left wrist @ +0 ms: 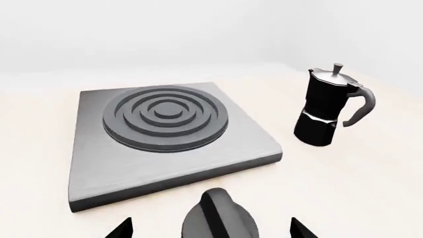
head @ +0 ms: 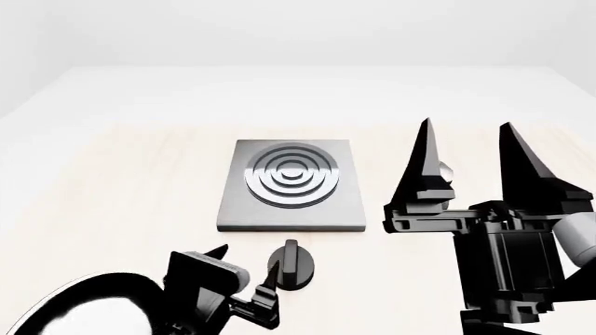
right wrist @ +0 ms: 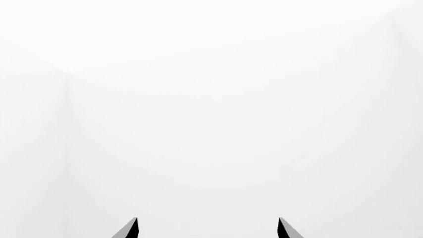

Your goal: Turn on the stove and put the moka pot on it.

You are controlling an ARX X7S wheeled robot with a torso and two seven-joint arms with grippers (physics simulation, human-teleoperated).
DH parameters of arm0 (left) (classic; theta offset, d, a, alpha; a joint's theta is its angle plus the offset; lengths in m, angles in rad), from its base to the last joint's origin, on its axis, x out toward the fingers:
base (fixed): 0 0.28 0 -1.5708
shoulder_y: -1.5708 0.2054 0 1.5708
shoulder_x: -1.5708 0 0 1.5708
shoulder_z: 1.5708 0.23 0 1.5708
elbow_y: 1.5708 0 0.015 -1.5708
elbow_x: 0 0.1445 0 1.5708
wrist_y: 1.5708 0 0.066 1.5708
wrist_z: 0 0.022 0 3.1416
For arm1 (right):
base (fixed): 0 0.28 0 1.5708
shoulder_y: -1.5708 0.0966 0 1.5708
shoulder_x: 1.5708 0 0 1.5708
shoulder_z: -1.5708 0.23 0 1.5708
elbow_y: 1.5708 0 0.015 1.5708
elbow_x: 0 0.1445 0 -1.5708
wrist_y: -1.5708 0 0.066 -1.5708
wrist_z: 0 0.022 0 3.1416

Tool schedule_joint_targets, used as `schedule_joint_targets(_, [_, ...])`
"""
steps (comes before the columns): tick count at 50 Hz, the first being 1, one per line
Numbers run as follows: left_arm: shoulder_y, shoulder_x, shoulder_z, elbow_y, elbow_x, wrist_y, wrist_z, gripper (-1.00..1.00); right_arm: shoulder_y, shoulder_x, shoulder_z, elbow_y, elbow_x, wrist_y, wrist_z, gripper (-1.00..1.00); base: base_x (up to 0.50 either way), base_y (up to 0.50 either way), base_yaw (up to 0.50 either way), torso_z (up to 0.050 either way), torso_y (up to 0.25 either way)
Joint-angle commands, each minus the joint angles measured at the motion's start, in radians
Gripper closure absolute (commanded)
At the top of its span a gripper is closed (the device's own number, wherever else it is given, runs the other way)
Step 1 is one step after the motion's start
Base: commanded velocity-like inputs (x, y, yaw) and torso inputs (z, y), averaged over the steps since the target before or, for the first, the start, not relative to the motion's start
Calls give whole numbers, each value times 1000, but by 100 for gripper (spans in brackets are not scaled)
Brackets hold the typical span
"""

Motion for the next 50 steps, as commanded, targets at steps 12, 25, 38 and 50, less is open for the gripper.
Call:
schedule_joint_targets(12, [-34, 103, 59, -35, 1, -67, 66, -100, -11, 12, -6, 8, 4, -16, 7, -100, 0, 0, 0, 0, 0])
schedule_joint_targets(25, [-36, 141, 60, -93, -1, -53, 110, -100, -12, 17, -10, 13, 5, -23, 12, -100, 0, 0, 0, 0, 0])
schedule_joint_targets(38, [-30, 159, 48, -131, -22, -35, 139, -100, -10, 23, -13, 12, 9, -25, 18, -100, 0, 0, 0, 0, 0])
schedule_joint_targets(50, [-18, 175, 37, -176, -50, -29, 148, -100, -13, 26, -16, 15, 9, -35, 18, -100, 0, 0, 0, 0, 0])
